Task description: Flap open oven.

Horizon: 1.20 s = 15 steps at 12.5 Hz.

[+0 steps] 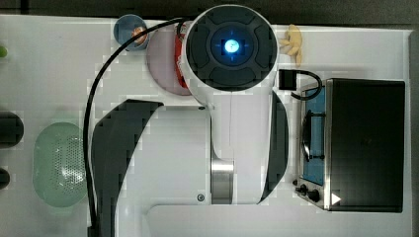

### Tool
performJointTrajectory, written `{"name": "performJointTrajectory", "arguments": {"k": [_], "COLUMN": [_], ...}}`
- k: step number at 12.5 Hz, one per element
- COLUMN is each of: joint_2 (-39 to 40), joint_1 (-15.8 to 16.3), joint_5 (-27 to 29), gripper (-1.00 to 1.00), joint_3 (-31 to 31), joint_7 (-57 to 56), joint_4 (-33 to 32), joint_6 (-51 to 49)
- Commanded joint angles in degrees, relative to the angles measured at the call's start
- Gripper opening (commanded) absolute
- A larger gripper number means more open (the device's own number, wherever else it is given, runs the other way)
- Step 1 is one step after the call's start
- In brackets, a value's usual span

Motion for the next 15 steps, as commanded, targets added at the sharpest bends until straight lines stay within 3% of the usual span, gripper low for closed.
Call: {"name": "performJointTrajectory", "arguments": {"k": [1,3,5,6,12,13,15], "joint_2": [-13.7,-13.7,-13.7,-13.7,-13.4,-13.1,-12.6], "joint_1": [-1.5,-1.5,-1.5,-1.5,-1.7,-1.7,-1.8], "joint_5": [1.4,1.4,1.4,1.4,1.1,1.0,0.8], "gripper": [0.58,1.00,1.00,0.90,-0.55,-0.65,-0.65], "joint_3": [-3.7,-3.7,-3.6,-3.6,-5.0,-5.9,-8.0], "joint_7": [4.9,4.9,4.9,4.9,4.6,4.5,2.3], "joint_4": [-6.4,-6.4,-6.4,-6.4,-8.3,-9.2,-11.5], "joint_6": [-8.8,-8.8,-8.8,-8.8,-8.7,-8.7,-8.3]}}
